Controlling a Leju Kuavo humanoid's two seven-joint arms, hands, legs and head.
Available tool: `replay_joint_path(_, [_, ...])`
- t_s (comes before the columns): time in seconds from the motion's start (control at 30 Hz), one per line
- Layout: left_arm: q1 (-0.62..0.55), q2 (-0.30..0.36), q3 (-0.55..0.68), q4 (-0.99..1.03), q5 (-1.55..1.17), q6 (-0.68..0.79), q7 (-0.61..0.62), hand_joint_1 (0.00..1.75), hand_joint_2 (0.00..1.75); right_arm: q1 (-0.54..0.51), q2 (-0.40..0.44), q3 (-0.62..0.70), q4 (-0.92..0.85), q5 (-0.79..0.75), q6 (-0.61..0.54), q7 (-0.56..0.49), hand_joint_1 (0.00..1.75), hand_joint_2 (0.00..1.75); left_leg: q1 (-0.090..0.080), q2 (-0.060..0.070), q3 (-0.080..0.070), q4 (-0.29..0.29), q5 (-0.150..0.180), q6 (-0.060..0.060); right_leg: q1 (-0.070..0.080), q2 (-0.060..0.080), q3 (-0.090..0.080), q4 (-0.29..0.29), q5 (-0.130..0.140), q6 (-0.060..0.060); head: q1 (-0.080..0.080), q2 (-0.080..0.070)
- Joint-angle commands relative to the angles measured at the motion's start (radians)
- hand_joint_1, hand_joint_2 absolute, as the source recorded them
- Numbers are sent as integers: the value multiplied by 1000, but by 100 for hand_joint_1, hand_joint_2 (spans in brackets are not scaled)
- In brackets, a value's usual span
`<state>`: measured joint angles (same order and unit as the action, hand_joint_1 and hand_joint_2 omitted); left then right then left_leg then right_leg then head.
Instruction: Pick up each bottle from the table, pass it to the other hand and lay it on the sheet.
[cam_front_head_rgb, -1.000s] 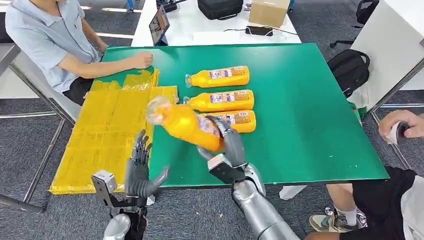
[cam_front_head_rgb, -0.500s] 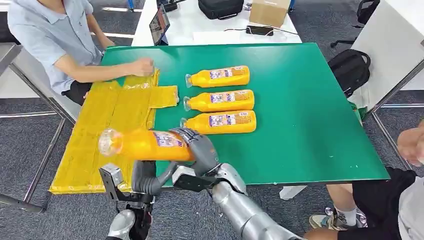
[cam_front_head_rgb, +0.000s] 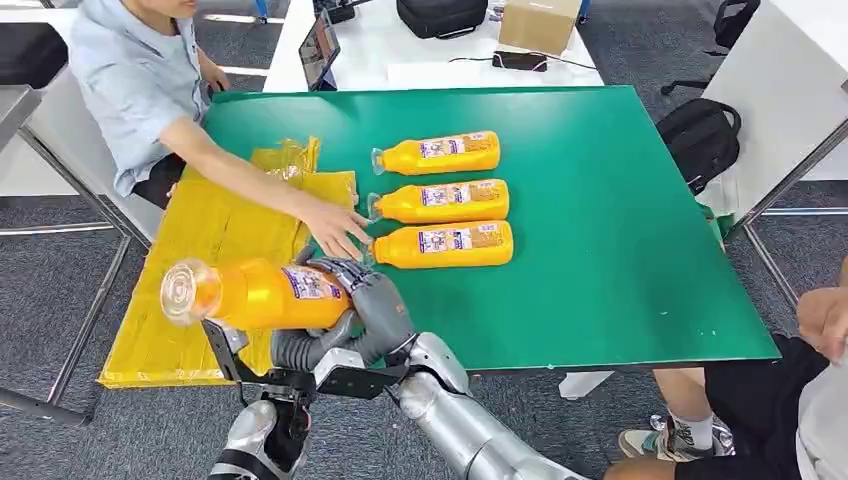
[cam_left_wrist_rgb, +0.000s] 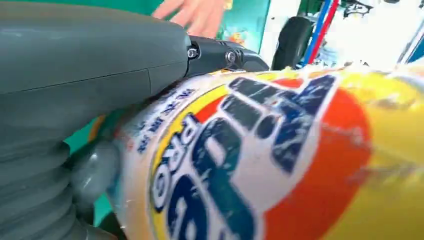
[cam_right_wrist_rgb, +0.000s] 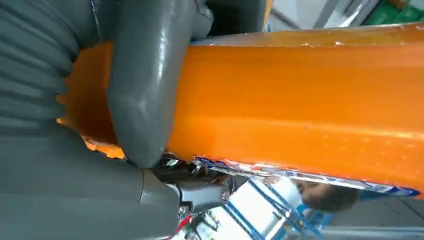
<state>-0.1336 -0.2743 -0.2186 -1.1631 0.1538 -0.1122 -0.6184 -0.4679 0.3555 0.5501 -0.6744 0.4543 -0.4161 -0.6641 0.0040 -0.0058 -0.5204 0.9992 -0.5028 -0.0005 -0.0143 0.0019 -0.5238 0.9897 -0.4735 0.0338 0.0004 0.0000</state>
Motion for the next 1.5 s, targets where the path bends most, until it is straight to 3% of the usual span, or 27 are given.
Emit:
replay_joint_path(0.03, [-37,0,29,-75,35,4,-21,175,175,-40,-6,99,158,-15,96,13,175,175,1,0,-2,1,1,0,1,-1,-1,0,1,-1,0,0])
replay_joint_path(0.4, [-24,-24,115,-159,149,9,-4,175,175,-26,-6,121,204,-14,118,77,175,175,1,-2,-2,1,1,0,1,-3,-1,-1,1,-1,0,0])
replay_joint_path(0.43, [-24,-25,117,-160,153,8,-3,175,175,-28,-6,126,209,-11,125,87,161,175,1,-2,-1,0,1,0,2,-3,0,-1,1,-1,0,0])
replay_joint_path(0.47, [-27,-23,115,-157,161,-4,5,175,175,-30,-6,129,214,-3,116,94,42,175,1,-2,-1,0,1,0,1,-3,0,-1,1,-1,0,0])
replay_joint_path(0.5, [-28,-23,116,-156,161,-3,5,175,175,-29,-6,131,215,1,115,99,0,175,1,-3,-2,0,2,0,1,-4,0,-1,1,-1,0,0])
replay_joint_path(0.6, [-35,-22,113,-143,161,-9,9,175,175,-28,-6,137,214,17,101,98,0,175,1,-3,-1,0,2,0,2,-4,0,-1,1,-2,0,0])
replay_joint_path(0.63, [-40,-23,114,-134,161,-8,9,175,175,-24,-6,137,207,20,90,101,0,0,1,-3,-2,1,1,0,2,-4,-1,-1,1,-1,0,0])
replay_joint_path(0.8, [-43,-23,118,-128,165,-8,13,175,175,-17,-6,134,194,33,53,93,0,0,2,-4,-2,0,2,0,2,-5,0,-1,1,-2,0,0])
replay_joint_path(0.9, [-69,-10,121,-103,137,29,27,175,175,0,-10,128,158,69,-45,64,0,0,2,-3,-2,1,2,0,2,-4,-1,-1,1,-1,0,0])
replay_joint_path(1.03, [-218,56,123,104,10,166,70,175,175,22,-25,131,69,149,-233,23,0,0,2,-5,-2,0,3,0,2,-6,0,-1,1,-2,0,0])
replay_joint_path(1.1, [-311,98,118,245,-103,262,61,175,175,29,-32,132,37,174,-268,30,0,0,0,-4,-2,0,2,0,0,-4,-1,0,1,-1,0,0])
replay_joint_path(1.33, [-459,133,196,422,-211,318,50,175,175,44,-33,124,10,172,-274,12,0,0,1,-1,-1,0,3,-1,1,-1,-1,2,2,-2,0,0])
replay_joint_path(1.5, [-532,161,108,520,-514,562,117,175,175,66,-47,116,-28,138,-236,-4,0,0,2,-3,-2,1,3,-1,2,-3,-1,2,1,-1,0,0])
